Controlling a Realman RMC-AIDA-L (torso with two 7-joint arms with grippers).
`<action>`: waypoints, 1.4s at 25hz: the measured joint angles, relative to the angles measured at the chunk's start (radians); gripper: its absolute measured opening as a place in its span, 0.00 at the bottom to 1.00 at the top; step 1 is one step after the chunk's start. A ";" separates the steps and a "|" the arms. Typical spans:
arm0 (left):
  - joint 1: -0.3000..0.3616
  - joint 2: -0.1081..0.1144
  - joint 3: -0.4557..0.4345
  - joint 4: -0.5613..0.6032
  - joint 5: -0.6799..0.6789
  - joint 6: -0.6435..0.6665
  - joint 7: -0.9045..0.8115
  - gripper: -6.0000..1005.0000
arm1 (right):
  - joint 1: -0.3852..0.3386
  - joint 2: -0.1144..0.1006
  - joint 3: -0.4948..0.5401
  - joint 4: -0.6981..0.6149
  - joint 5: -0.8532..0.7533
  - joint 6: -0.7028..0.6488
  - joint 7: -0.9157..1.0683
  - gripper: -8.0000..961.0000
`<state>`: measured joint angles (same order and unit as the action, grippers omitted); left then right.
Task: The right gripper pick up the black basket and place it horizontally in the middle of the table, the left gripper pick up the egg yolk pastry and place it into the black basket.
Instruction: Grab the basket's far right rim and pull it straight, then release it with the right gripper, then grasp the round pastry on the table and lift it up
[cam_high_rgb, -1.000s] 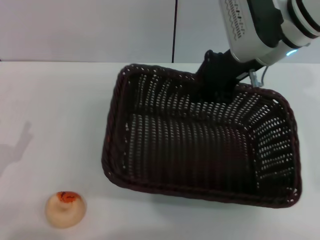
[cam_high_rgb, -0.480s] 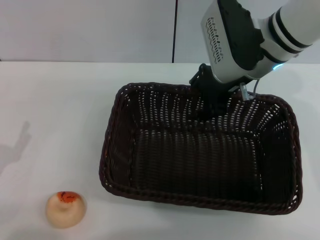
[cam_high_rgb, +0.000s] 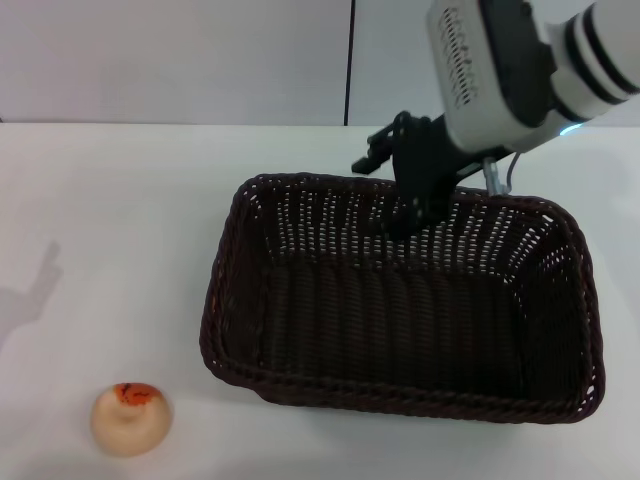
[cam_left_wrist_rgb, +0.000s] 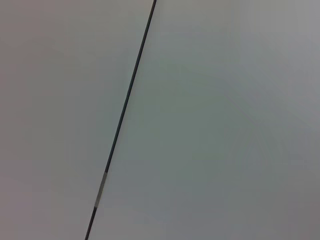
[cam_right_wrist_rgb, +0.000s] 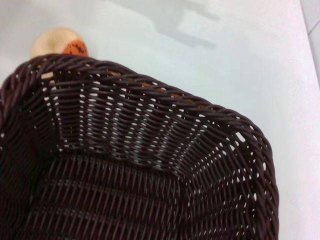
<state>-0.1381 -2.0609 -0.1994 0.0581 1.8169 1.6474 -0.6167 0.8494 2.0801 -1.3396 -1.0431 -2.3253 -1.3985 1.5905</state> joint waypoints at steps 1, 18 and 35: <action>0.000 0.000 0.001 0.001 0.000 0.000 0.000 0.80 | -0.014 0.000 0.003 -0.021 0.009 -0.001 0.006 0.71; 0.087 0.003 0.414 0.272 0.008 0.143 -0.106 0.80 | -0.669 0.003 0.174 -0.286 0.870 0.020 -0.096 0.72; 0.111 0.002 0.461 0.345 0.304 0.103 -0.107 0.79 | -0.745 -0.001 0.257 0.148 1.268 -0.069 -0.322 0.72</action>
<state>-0.0276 -2.0589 0.2616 0.4035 2.1204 1.7505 -0.7239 0.1045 2.0789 -1.0829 -0.8952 -1.0577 -1.4680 1.2685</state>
